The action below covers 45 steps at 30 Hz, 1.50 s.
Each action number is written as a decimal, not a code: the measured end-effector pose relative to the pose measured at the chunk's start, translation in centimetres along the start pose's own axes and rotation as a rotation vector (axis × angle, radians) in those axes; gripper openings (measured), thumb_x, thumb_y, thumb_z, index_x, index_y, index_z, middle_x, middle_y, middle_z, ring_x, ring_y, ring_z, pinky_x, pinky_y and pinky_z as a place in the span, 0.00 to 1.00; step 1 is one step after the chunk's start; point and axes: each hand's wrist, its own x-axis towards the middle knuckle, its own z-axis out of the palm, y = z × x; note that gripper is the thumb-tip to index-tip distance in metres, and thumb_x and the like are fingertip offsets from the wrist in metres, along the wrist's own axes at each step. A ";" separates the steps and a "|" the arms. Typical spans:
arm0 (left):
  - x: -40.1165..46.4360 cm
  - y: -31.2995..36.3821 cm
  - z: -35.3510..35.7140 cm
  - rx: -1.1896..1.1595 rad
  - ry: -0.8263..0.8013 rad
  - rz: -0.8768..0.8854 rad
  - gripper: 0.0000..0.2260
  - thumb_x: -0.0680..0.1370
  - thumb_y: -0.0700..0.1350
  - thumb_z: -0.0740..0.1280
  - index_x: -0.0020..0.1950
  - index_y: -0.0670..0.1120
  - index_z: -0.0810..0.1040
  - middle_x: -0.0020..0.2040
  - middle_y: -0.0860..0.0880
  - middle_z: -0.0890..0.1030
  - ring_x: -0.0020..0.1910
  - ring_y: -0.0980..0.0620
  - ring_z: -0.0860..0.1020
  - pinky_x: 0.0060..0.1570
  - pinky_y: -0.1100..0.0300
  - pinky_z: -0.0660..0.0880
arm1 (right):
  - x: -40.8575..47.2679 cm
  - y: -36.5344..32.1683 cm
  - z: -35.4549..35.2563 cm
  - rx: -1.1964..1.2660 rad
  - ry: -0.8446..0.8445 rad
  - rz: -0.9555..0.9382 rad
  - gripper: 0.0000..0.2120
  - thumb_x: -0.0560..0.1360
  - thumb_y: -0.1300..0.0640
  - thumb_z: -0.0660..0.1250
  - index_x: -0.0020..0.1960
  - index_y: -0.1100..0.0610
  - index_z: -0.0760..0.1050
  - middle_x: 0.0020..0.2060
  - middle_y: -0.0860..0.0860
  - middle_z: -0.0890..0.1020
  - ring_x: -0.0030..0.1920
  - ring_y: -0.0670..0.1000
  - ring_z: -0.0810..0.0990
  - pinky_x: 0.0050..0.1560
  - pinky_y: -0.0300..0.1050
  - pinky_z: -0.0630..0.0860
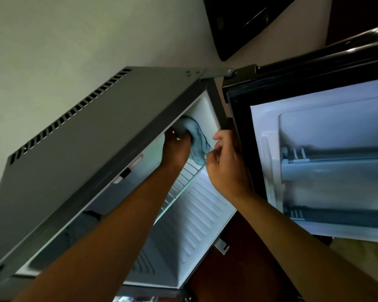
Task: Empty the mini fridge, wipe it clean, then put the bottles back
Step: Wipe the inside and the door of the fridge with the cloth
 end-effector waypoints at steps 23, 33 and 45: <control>1.3 0.1 -0.4 -0.252 -0.009 -0.177 0.06 0.81 0.42 0.64 0.57 0.48 0.72 0.63 0.40 0.78 0.57 0.47 0.81 0.62 0.46 0.77 | 0.1 2.2 -0.2 -0.020 -0.096 -0.119 0.19 0.72 0.66 0.64 0.61 0.56 0.65 0.39 0.45 0.67 0.36 0.47 0.70 0.38 0.54 0.76; -3.4 -0.6 1.2 -0.249 -0.128 -0.012 0.19 0.68 0.47 0.71 0.57 0.54 0.74 0.45 0.57 0.83 0.48 0.50 0.84 0.52 0.41 0.81 | 0.0 1.6 -0.1 0.011 -0.045 -0.040 0.19 0.74 0.69 0.63 0.64 0.59 0.67 0.49 0.54 0.75 0.49 0.54 0.77 0.45 0.54 0.77; -2.1 0.4 1.2 -0.160 0.029 -0.012 0.14 0.79 0.43 0.66 0.64 0.47 0.70 0.56 0.45 0.80 0.55 0.45 0.81 0.58 0.44 0.79 | -0.3 2.3 0.0 0.003 -0.058 -0.061 0.23 0.74 0.67 0.64 0.66 0.52 0.64 0.48 0.52 0.76 0.44 0.56 0.80 0.40 0.57 0.80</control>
